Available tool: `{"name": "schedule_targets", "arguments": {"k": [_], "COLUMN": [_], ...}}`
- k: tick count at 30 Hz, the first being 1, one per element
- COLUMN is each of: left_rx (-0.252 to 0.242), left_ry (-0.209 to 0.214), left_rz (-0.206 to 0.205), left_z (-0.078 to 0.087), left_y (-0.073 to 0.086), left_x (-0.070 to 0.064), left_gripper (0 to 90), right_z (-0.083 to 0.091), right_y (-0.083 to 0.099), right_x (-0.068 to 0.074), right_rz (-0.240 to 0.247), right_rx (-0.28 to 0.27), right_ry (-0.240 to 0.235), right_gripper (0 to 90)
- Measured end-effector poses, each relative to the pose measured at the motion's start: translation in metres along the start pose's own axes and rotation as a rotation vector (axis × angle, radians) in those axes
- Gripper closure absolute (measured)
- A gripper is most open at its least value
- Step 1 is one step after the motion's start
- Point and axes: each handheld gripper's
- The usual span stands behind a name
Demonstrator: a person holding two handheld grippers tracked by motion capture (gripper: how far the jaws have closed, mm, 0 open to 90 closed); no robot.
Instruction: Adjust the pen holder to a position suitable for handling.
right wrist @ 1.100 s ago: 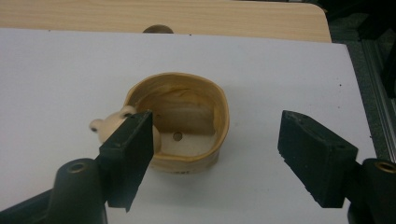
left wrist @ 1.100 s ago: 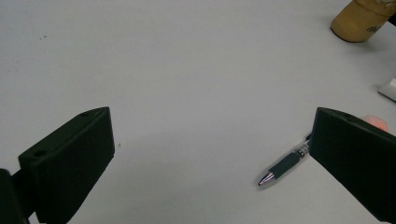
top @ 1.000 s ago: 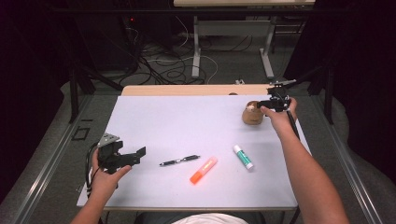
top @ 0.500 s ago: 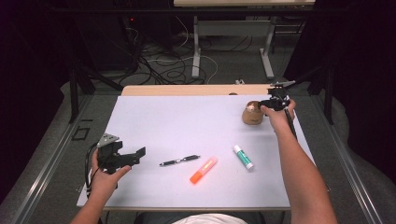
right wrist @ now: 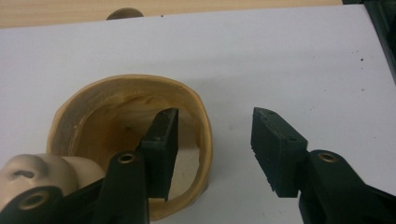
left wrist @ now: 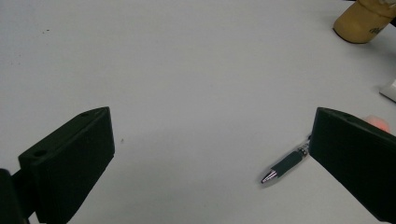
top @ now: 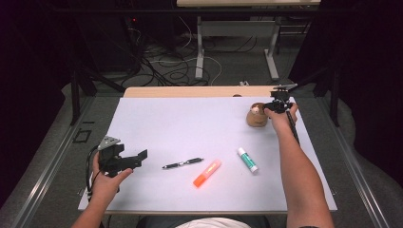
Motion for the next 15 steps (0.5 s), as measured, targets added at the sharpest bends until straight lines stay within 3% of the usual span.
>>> {"name": "schedule_targets", "arguments": {"k": [2, 11, 15], "left_rx": [-0.001, 0.004, 0.004], "left_ry": [-0.003, -0.003, -0.003], "left_rz": [0.006, 0.005, 0.006], "left_z": [0.0, -0.0005, -0.0007], "left_y": [0.0002, 0.0005, 0.0006], "left_x": [0.0001, 0.0001, 0.0003], "left_gripper": [0.4, 0.4, 0.4], "right_z": [-0.0033, -0.0042, -0.0044], "right_y": [0.0001, 0.0001, 0.0003], "right_x": [-0.0002, 0.0007, 0.0042], "right_rz": [0.021, -0.036, -0.023], "right_rx": [-0.002, 0.009, 0.009], "right_ry": [0.018, 0.004, 0.011], "right_gripper": [57.4, 70.1, 76.6]}}
Point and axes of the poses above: each handheld gripper's, and its own axes: z roughly backward along the jaws, y roughly out of its underside, x roughly to its left, and after that the axes turned 4 degrees about -y, right-handed
